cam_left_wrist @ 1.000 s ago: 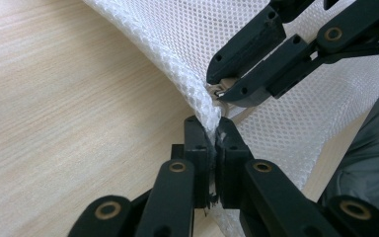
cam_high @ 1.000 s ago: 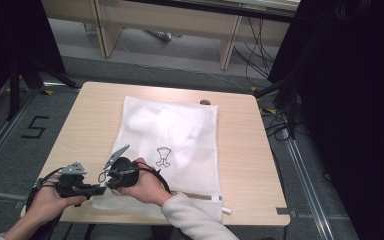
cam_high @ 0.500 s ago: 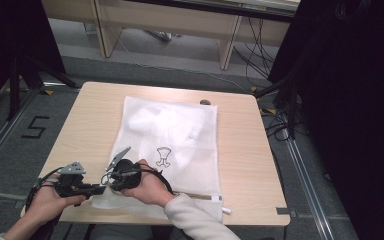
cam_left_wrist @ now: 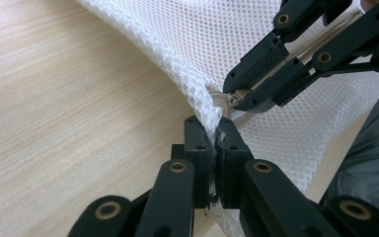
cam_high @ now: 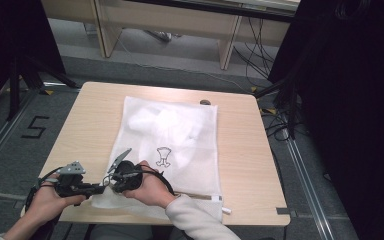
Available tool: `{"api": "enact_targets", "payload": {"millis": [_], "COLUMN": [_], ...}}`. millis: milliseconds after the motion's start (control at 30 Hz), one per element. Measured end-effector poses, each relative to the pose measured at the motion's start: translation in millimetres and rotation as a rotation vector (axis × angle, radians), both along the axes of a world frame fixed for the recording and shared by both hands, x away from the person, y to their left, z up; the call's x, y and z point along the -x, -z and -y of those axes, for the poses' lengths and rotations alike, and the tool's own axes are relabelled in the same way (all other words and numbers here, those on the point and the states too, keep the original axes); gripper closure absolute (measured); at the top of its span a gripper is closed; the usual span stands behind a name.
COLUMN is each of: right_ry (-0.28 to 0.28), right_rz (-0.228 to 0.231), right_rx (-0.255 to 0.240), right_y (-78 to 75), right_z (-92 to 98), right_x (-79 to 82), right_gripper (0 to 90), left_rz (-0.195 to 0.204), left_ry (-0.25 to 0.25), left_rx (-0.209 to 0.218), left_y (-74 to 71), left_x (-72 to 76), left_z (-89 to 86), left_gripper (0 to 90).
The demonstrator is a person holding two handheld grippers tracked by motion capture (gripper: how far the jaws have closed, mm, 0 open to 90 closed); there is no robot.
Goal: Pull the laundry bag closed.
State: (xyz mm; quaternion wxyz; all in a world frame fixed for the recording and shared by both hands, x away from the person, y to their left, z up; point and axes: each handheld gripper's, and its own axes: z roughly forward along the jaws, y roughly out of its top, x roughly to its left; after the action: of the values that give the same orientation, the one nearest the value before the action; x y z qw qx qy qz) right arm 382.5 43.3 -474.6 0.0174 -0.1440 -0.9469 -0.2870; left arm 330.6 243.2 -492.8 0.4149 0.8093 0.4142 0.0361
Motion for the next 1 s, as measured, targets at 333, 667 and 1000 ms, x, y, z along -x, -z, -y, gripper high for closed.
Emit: {"api": "enact_targets", "payload": {"millis": [333, 667, 1000], "right_ry": [0.008, 0.014, 0.018], "right_rz": [-0.019, -0.018, -0.024], "right_rx": [0.016, 0.030, 0.032], "right_y": [3.7, 4.6, 4.2], "right_z": [4.9, 5.5, 8.4], "right_x": [1.9, 2.2, 2.8], "right_gripper": [82.3, 82.4, 82.3], "left_rz": [0.014, 0.016, 0.013], "left_ry": [0.012, 0.011, 0.012], "left_rx": [-0.006, -0.001, 0.001], "left_y": [-0.6, -0.4, -0.2], "left_x": [-0.2, 0.0, -0.3], "left_z": [-2.1, -2.9, -3.0], "left_gripper": [85.3, 85.3, 85.3]}}
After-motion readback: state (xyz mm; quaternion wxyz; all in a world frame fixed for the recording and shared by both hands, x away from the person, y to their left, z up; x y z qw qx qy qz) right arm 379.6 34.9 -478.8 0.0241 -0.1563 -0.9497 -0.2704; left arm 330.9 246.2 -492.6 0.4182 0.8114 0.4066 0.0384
